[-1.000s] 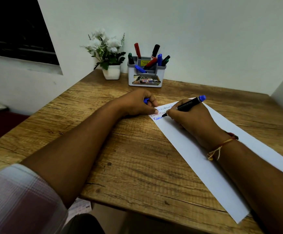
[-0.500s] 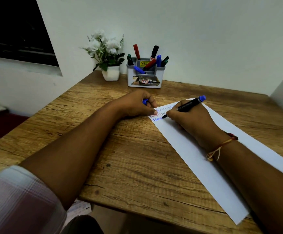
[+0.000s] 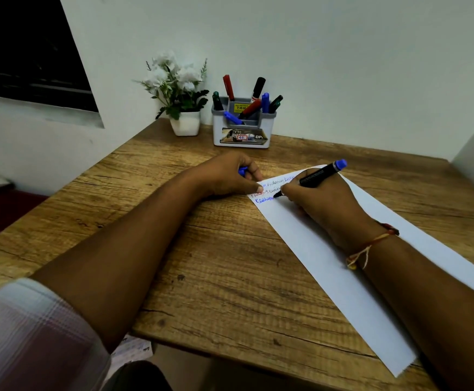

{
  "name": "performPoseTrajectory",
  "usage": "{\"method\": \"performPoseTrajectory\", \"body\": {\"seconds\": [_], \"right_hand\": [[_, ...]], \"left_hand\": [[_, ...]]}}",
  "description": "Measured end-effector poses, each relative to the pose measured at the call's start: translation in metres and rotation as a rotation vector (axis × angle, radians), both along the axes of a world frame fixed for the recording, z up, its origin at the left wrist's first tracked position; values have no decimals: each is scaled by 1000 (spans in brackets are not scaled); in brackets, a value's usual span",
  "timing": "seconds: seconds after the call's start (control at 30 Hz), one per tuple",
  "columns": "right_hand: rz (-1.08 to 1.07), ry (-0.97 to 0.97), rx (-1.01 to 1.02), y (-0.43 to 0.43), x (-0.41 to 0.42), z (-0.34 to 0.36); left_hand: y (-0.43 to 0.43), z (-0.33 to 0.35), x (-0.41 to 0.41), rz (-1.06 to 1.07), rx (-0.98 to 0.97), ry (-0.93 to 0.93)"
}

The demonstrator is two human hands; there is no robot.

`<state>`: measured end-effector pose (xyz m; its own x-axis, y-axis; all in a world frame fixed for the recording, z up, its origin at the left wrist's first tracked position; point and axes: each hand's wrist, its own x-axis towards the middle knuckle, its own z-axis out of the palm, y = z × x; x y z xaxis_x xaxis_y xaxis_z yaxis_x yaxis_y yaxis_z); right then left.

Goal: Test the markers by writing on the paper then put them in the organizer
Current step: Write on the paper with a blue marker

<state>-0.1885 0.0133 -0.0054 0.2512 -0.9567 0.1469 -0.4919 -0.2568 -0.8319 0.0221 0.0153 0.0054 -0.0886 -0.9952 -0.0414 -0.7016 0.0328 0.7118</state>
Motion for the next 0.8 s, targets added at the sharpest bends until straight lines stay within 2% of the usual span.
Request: {"method": "performPoseTrajectory", "body": {"seconds": [0.8], "right_hand": [[-47,-60,39,1,-1,0]], "left_hand": [[-1,-1,1,-6,1,20]]}}
